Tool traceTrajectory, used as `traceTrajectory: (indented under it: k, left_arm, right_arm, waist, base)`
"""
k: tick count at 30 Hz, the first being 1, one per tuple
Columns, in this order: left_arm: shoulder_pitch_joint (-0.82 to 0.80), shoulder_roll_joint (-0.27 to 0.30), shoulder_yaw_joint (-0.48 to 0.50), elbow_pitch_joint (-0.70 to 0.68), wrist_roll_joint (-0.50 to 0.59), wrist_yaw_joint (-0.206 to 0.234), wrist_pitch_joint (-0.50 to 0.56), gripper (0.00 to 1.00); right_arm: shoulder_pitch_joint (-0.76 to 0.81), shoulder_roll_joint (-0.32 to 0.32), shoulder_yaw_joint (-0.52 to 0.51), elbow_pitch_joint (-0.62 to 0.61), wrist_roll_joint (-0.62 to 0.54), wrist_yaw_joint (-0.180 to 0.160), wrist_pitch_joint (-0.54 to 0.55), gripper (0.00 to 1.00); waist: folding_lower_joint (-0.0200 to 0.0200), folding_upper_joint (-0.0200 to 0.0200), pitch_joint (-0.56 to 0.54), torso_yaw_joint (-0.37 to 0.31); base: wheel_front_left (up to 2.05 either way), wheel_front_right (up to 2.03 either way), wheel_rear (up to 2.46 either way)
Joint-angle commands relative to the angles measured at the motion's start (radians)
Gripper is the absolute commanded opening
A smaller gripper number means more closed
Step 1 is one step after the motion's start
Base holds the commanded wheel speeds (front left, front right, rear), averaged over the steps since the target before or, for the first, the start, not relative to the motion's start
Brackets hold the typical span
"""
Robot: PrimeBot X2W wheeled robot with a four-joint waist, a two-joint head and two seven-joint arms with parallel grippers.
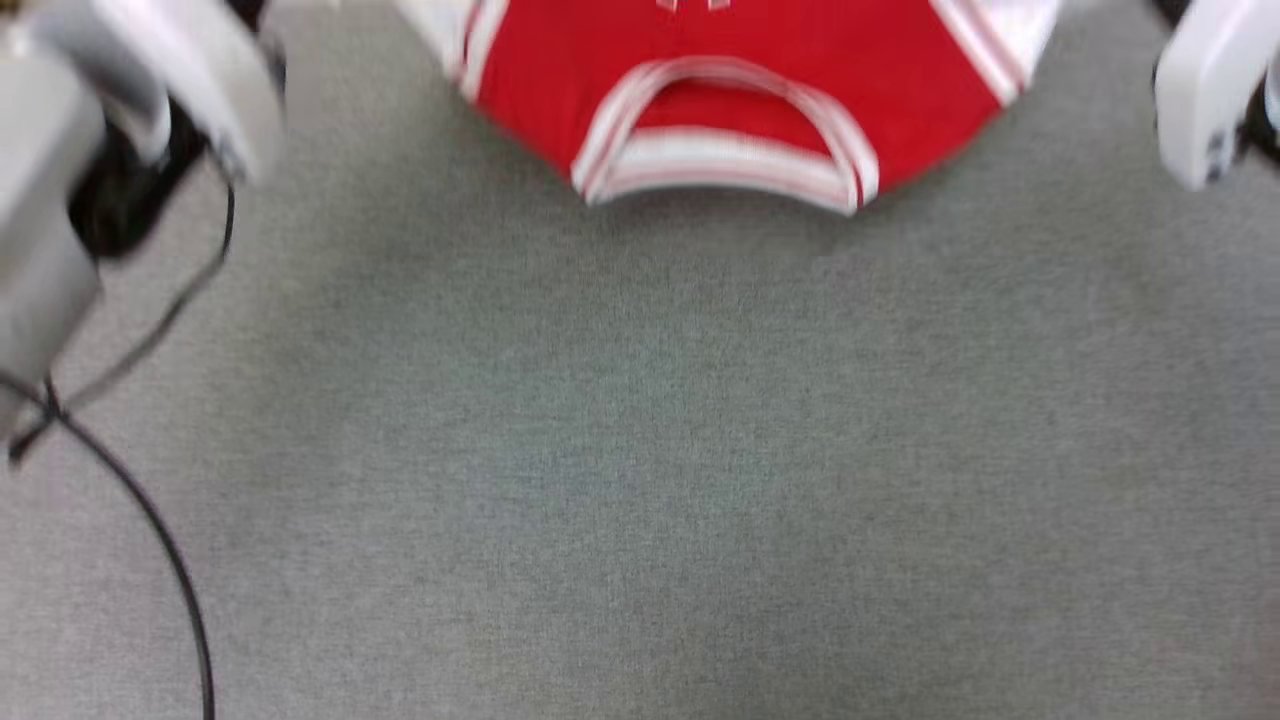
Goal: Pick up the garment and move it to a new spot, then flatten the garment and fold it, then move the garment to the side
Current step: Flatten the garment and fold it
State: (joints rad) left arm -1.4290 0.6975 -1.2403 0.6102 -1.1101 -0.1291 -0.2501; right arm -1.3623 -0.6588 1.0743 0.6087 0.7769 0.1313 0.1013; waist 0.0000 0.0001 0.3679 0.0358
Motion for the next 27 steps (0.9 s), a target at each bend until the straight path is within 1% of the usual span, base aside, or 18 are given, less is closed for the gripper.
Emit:
traceTrajectory:
  k: [1, 4, 7, 9, 12, 18, 22, 24, 27]
  left_arm:
    - [0.059, 0.020, -0.004, -0.014, 0.003, 0.000, -0.008, 0.00]
    - [0.175, 0.057, -0.003, -0.062, -0.015, 0.019, -0.012, 0.00]
    - [0.296, 0.099, -0.001, -0.126, -0.034, 0.053, -0.015, 0.00]
    - [0.376, 0.124, 0.011, -0.180, -0.053, 0.086, -0.016, 0.00]
    - [0.505, 0.178, 0.030, -0.268, -0.064, 0.144, -0.017, 0.00]
    - [0.750, 0.258, 0.047, -0.426, -0.088, 0.248, -0.017, 0.00]
    - [0.886, 0.284, 0.068, -0.507, -0.114, 0.309, -0.016, 0.00]
    - [0.945, 0.304, 0.087, -0.526, -0.124, 0.332, -0.016, 0.00]
    - [1.033, 0.315, 0.090, -0.551, -0.123, 0.340, -0.016, 0.00]
  right_arm:
    - [0.050, -0.024, 0.010, -0.018, 0.020, -0.001, -0.013, 0.00]
    - [0.149, -0.069, 0.039, -0.068, 0.051, -0.001, -0.025, 0.00]
    - [0.250, -0.116, 0.054, -0.118, 0.083, -0.001, -0.035, 0.00]
    - [0.322, -0.147, 0.056, -0.146, 0.103, -0.001, -0.036, 0.00]
    - [0.431, -0.187, 0.050, -0.185, 0.127, -0.001, -0.036, 0.00]
    - [0.648, -0.248, 0.021, -0.252, 0.165, -0.001, -0.022, 0.00]
    - [0.784, -0.285, -0.021, -0.286, 0.186, -0.001, -0.015, 0.00]
    - [0.856, -0.295, -0.039, -0.303, 0.191, -0.001, -0.006, 0.00]
    - [0.962, -0.312, -0.077, -0.320, 0.204, -0.001, 0.005, 0.00]
  waist:
    - [0.0000, -0.0001, -0.052, -0.006]
    - [0.0000, -0.0001, -0.099, -0.006]
    - [0.0000, -0.0001, -0.146, -0.008]
    - [0.0000, -0.0001, -0.174, -0.007]
    - [0.0000, -0.0001, -0.210, -0.006]
    - [0.0000, -0.0001, -0.266, -0.001]
    - [0.0000, -0.0001, -0.293, 0.006]
    - [0.0000, -0.0001, -0.300, 0.010]
    - [0.0000, -0.0001, -0.303, 0.017]
  base:
    - [0.00, 0.00, 0.00]
    - [0.00, 0.00, 0.00]
    - [0.00, 0.00, 0.00]
    - [0.00, 0.00, 0.00]
    - [0.00, 0.00, 0.00]
    - [0.00, 0.00, 0.00]
    - [0.00, 0.00, 0.00]
    - [0.00, 0.00, 0.00]
    - [0.00, 0.00, 0.00]
